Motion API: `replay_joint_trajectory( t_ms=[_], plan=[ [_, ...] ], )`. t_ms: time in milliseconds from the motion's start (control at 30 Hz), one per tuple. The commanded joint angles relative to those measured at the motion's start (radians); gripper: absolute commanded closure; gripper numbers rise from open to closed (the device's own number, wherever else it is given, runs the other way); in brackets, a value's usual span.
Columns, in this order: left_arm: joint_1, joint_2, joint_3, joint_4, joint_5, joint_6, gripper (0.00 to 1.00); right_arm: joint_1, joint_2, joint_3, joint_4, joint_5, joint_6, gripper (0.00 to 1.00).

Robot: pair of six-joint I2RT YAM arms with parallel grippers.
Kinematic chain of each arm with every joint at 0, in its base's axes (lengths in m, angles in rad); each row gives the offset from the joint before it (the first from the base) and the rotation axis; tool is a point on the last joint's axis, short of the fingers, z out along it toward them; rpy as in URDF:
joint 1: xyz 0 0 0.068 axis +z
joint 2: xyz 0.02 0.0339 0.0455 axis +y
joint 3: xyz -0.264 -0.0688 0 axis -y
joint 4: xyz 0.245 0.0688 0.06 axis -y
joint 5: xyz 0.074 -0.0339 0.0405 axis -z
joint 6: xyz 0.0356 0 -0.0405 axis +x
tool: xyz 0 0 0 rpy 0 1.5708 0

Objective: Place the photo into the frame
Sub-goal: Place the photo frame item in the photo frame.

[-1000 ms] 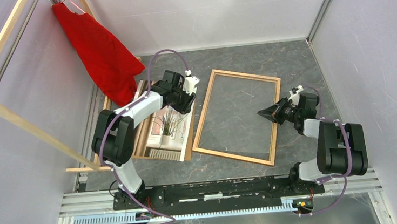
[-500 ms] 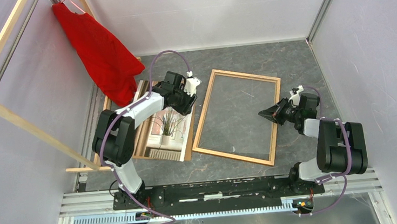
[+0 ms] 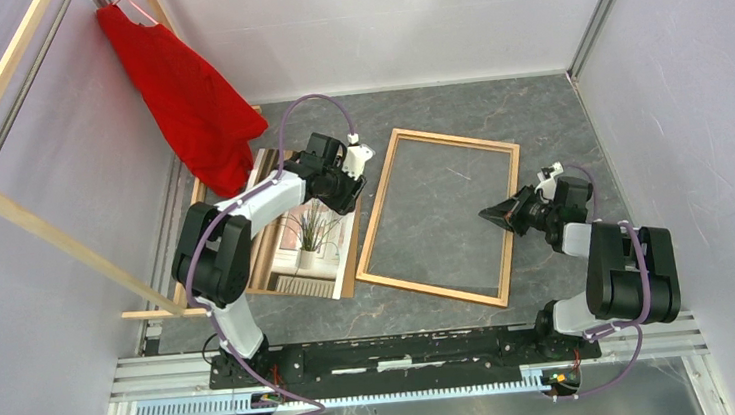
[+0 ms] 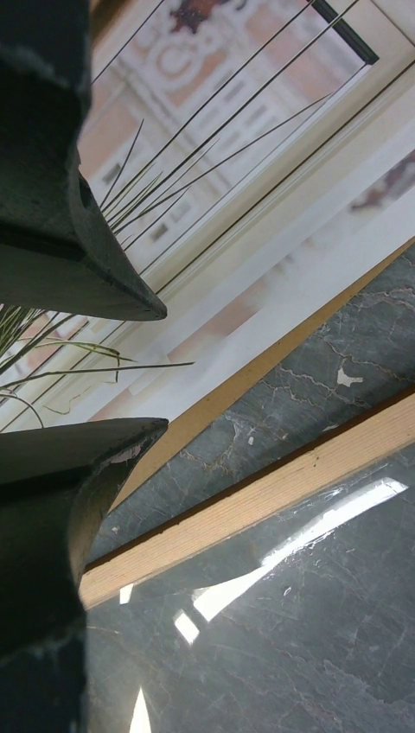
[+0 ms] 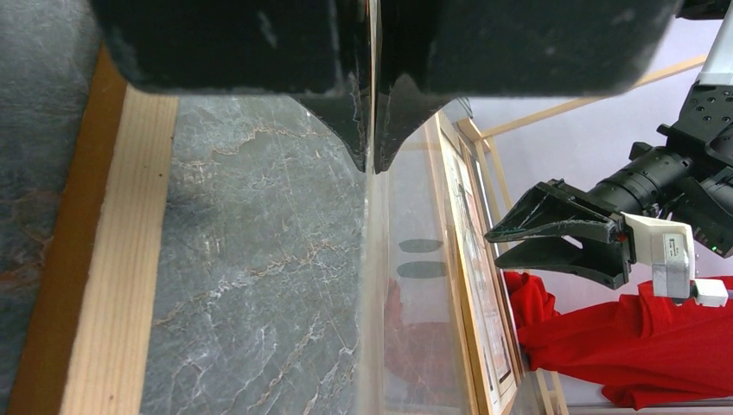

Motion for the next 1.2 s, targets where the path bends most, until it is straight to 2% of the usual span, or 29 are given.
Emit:
replay_joint_trajectory(
  t_ms=[0, 267, 533, 833, 1000, 1167],
  plan=[
    [-0.006, 0.000, -0.001, 0.025, -0.005, 0.024, 0.48, -0.006, -0.017, -0.015, 0.052, 0.013, 0.002, 1.00],
    [-0.009, 0.001, -0.008, 0.033, -0.005, 0.027, 0.48, -0.007, -0.027, -0.013, 0.089, 0.001, 0.009, 1.00],
    [-0.027, 0.036, -0.014, 0.051, -0.012, 0.026, 0.48, -0.007, -0.108, -0.004, 0.237, -0.055, 0.040, 1.00],
    [-0.042, 0.079, -0.020, 0.067, -0.025, 0.031, 0.48, 0.004, -0.089, -0.028, 0.358, -0.084, 0.119, 1.00],
    [-0.052, 0.094, -0.029, 0.073, -0.025, 0.034, 0.49, 0.020, -0.062, -0.065, 0.550, -0.109, 0.270, 1.00],
    [-0.057, 0.093, -0.040, 0.079, -0.010, 0.032, 0.49, 0.055, -0.038, -0.054, 0.629, -0.099, 0.339, 1.00]
  ],
)
